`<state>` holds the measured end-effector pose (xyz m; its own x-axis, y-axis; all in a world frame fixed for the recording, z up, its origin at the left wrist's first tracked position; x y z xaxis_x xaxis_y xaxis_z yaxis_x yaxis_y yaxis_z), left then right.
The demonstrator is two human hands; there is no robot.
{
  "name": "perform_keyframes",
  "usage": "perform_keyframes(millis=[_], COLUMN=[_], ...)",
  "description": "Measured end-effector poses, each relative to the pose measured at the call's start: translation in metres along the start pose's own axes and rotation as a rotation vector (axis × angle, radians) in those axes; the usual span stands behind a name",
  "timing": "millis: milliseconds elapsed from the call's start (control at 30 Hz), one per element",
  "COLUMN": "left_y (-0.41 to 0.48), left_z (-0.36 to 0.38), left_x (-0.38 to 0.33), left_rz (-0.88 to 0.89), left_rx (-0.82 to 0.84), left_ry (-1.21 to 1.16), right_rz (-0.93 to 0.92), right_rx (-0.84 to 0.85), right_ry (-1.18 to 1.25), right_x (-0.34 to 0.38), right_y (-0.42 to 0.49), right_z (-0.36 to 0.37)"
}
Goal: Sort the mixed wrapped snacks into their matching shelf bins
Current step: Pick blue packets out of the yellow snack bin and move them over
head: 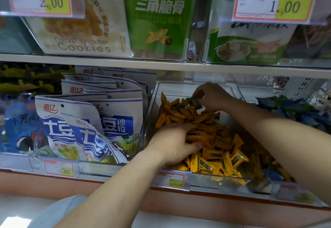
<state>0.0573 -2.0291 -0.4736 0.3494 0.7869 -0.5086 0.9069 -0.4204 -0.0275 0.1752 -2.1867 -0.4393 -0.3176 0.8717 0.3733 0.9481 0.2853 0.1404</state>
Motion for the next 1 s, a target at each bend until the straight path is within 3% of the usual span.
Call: perform_keyframes(millis=[167, 300, 367, 500, 733, 900, 1000], left_y=[-0.004, -0.006, -0.010, -0.019, -0.031, -0.033, -0.031], left_z=[-0.034, -0.045, -0.056, -0.079, -0.086, -0.089, -0.088], left_x=[0.002, -0.006, -0.006, 0.017, 0.034, 0.039, 0.042], left_rz=[-0.062, -0.023, -0.011, -0.107, -0.088, -0.067, -0.089], left_rx=[-0.379, -0.380, -0.442, -0.523, -0.505, -0.478, -0.480], left_ry=[-0.348, -0.527, -0.413, -0.135, -0.181, -0.281, -0.348], right_rz=[-0.058, -0.135, -0.124, -0.055, -0.014, 0.006, -0.018], right_rx=[-0.131, -0.046, -0.004, 0.064, 0.295, 0.239, 0.096], right_ry=[0.250, 0.593, 0.642, 0.420, 0.030, -0.024, 0.048], right_x=[0.022, 0.053, 0.060, 0.047, 0.034, 0.034, 0.035], right_y=[-0.042, -0.071, -0.069, -0.032, 0.027, 0.031, 0.023], right_z=[-0.043, -0.035, -0.027, -0.017, 0.031, 0.038, 0.021])
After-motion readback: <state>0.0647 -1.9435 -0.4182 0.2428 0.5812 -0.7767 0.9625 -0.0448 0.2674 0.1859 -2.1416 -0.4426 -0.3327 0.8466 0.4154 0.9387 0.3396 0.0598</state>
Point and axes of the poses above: each hand's wrist, its own y-axis towards the middle knuckle, its own z-axis out of the palm, x = y × z, the point moved 6 cm from there along y, towards the middle knuckle, and after that the axes turned 7 degrees about -z, right-handed, at the moved point
